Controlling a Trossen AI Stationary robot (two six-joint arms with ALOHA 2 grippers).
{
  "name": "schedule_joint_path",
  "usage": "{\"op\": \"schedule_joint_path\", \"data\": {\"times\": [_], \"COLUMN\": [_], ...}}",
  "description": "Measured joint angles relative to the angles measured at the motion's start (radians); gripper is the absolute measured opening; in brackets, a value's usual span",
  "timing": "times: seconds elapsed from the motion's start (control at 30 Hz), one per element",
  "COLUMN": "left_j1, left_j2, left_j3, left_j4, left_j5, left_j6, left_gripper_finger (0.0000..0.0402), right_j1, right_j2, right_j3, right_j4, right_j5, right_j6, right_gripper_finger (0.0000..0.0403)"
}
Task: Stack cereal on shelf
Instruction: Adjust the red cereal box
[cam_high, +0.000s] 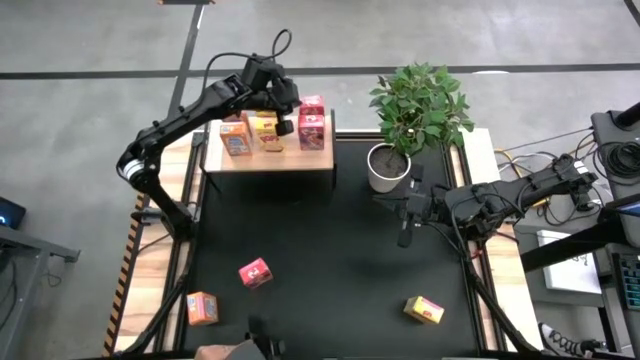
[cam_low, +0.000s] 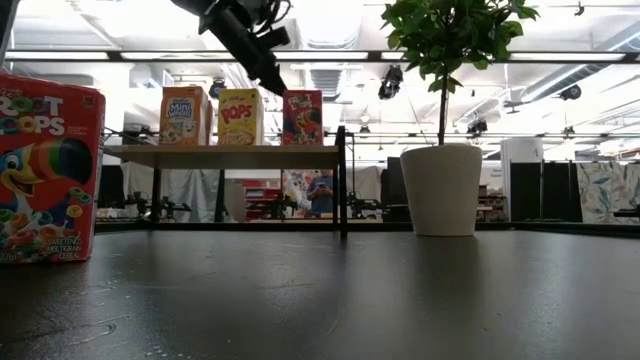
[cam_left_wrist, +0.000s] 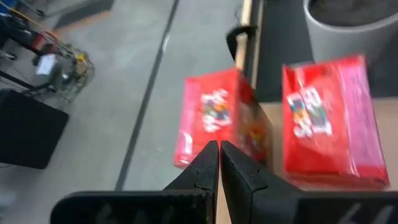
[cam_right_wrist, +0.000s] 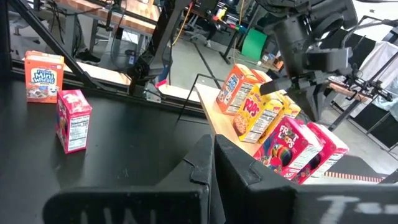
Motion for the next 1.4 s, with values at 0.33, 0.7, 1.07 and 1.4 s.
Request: {"op": "schedule_joint_path", "data": {"times": [0.33,0.7,1.07,1.4], "left_j1": [0.0,0.0,0.0,0.0], "left_j2": [0.005,0.018,0.015,0.013], "left_j3": [0.0,0.0,0.0,0.032], "left_j4": [-0.031,-0.009,-0.01,-0.029], "left_j5": [0.029,0.02,0.019,-0.023], "left_j6": [0.005,-0.007,-0.026,-0.031], "left_gripper_finger": [0.0,0.0,0.0,0.0], "right_j1": [0.0,0.0,0.0,0.0], "right_j2": [0.0,0.0,0.0,0.0], "right_j3": [0.0,0.0,0.0,0.0], "right_j4": [0.0,-0.001,-0.008,-0.008], "right_j5": [0.0,0.0,0.0,0.0], "right_j6": [0.0,0.0,0.0,0.0], "right_gripper_finger": [0.0009,0.0009,0.0009,0.0009]}}
